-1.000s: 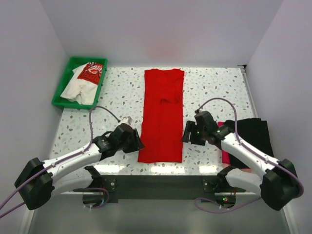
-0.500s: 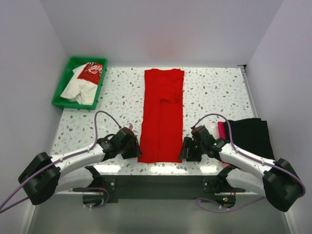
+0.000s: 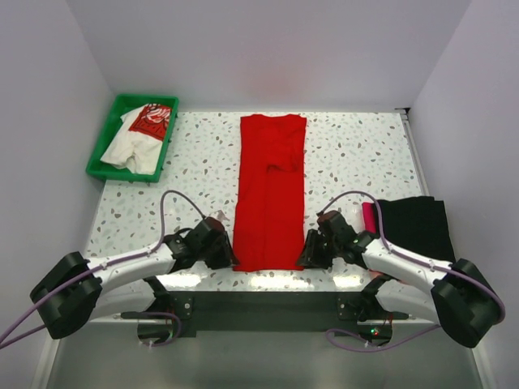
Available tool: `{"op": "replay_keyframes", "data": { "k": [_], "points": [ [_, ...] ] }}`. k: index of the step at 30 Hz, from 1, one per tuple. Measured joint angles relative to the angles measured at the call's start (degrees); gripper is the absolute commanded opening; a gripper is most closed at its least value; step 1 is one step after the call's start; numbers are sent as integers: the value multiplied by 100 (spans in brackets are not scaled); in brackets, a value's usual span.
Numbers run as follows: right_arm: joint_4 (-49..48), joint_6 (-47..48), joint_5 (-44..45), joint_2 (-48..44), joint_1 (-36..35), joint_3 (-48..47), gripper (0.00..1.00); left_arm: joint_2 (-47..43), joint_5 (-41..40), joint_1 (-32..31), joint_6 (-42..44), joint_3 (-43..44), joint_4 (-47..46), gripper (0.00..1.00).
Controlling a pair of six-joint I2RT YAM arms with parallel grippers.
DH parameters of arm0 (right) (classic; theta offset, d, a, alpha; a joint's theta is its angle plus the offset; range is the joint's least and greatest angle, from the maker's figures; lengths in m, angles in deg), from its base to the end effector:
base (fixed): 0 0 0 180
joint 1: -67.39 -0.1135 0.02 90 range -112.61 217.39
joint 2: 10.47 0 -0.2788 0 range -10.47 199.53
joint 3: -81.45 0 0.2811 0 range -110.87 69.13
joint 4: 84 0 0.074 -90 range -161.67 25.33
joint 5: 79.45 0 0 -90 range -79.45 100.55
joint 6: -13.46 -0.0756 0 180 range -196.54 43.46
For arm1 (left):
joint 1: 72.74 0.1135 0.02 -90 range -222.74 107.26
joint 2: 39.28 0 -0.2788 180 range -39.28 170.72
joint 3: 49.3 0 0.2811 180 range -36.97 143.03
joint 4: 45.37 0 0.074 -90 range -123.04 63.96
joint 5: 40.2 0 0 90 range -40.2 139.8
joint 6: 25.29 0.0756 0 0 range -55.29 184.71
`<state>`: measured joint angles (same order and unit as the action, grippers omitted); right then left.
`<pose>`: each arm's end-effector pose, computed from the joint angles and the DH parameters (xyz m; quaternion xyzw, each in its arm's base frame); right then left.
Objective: Fold and stack the t-shirts
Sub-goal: Fold the tshirt
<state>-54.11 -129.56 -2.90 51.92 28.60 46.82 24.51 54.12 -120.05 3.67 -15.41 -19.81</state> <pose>0.1593 0.1506 0.1050 0.0858 0.9505 0.2770 0.1117 0.1485 -0.1694 0.1005 -0.1030 0.9487 -0.2616 0.1445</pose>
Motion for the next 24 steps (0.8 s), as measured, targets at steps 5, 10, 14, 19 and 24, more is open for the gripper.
{"op": "replay_keyframes", "data": {
  "k": [5, 10, 14, 19, 24],
  "points": [
    [-39, 28, -92, 28, -9, 101, 5, 83, 55, -258, -144, -39, -81, 7],
    [146, 94, -107, -168, -11, 149, 0, 28, 85, -378, -210, -76, -79, 0],
    [459, 197, -136, -627, -11, 184, 0, -184, 105, -487, -254, -127, 46, 0],
    [986, 348, -175, -1340, -11, 181, 0, -474, 125, -647, -254, -101, 210, 0],
    [1416, 575, -66, -1250, -11, -284, 0, -247, 26, -608, -7, 476, 472, 0]
  ]
}}
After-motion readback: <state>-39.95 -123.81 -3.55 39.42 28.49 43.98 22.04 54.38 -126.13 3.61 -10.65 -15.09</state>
